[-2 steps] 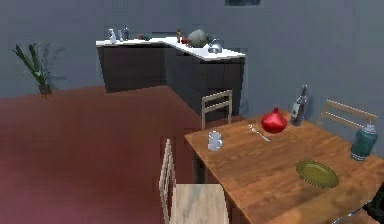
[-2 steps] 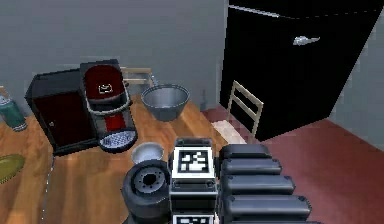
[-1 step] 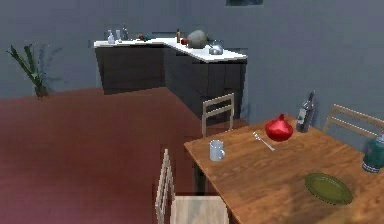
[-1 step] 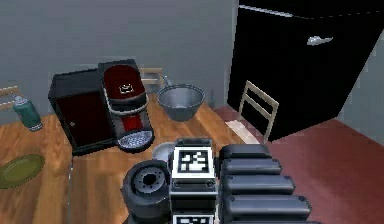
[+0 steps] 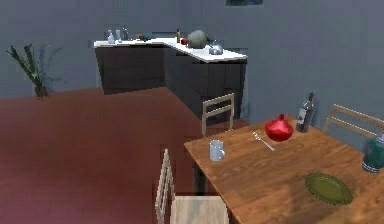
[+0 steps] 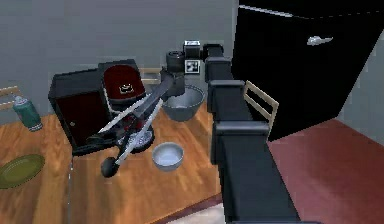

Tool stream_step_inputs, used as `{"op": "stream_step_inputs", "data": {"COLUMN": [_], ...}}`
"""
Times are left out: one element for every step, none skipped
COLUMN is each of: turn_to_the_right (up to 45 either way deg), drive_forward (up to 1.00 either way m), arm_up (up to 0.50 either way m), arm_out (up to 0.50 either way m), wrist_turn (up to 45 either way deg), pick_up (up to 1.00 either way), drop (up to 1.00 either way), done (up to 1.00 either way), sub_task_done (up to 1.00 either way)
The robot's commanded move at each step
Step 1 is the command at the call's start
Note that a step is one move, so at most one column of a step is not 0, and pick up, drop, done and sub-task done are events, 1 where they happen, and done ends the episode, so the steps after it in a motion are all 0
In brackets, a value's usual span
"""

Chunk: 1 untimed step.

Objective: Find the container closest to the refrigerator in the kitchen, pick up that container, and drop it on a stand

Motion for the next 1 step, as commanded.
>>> {"op": "stream_step_inputs", "data": {"turn_to_the_right": [0.0], "drive_forward": [0.00], "arm_up": [0.00], "arm_out": [0.00], "wrist_turn": [45.0], "pick_up": [0.00], "drop": [0.00], "done": [0.00], "sub_task_done": [0.00]}}
